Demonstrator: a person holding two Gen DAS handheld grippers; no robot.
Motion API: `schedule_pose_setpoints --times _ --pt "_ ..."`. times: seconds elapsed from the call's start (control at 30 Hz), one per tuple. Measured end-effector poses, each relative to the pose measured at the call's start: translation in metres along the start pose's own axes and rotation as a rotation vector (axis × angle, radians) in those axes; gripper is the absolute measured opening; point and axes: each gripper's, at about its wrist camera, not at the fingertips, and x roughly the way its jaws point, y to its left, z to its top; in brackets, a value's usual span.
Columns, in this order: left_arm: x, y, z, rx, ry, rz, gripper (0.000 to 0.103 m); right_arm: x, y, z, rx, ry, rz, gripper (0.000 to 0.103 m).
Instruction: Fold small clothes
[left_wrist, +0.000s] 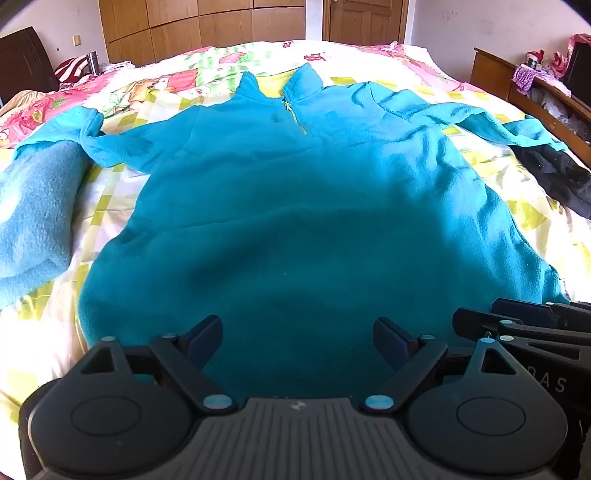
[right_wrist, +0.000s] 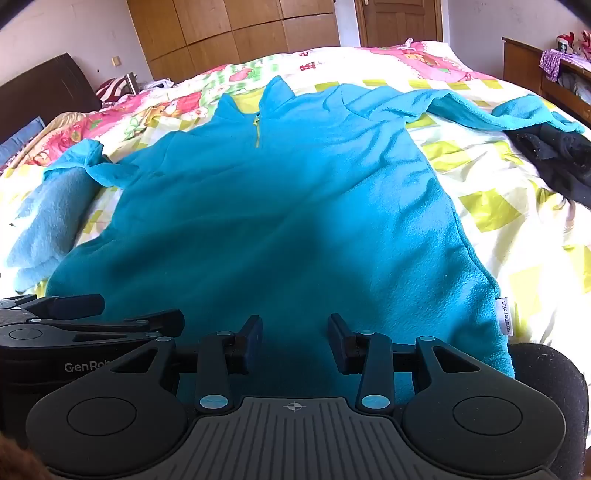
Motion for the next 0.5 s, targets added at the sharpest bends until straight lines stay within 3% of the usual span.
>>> schedule_pose_setpoints --times 0.5 --pt "0.0074 0.0023 -0.0035 -0.009 0.016 -0.014 0.1 0.0004 0.002 0.0006 -0.01 0.004 -0.011 0.039"
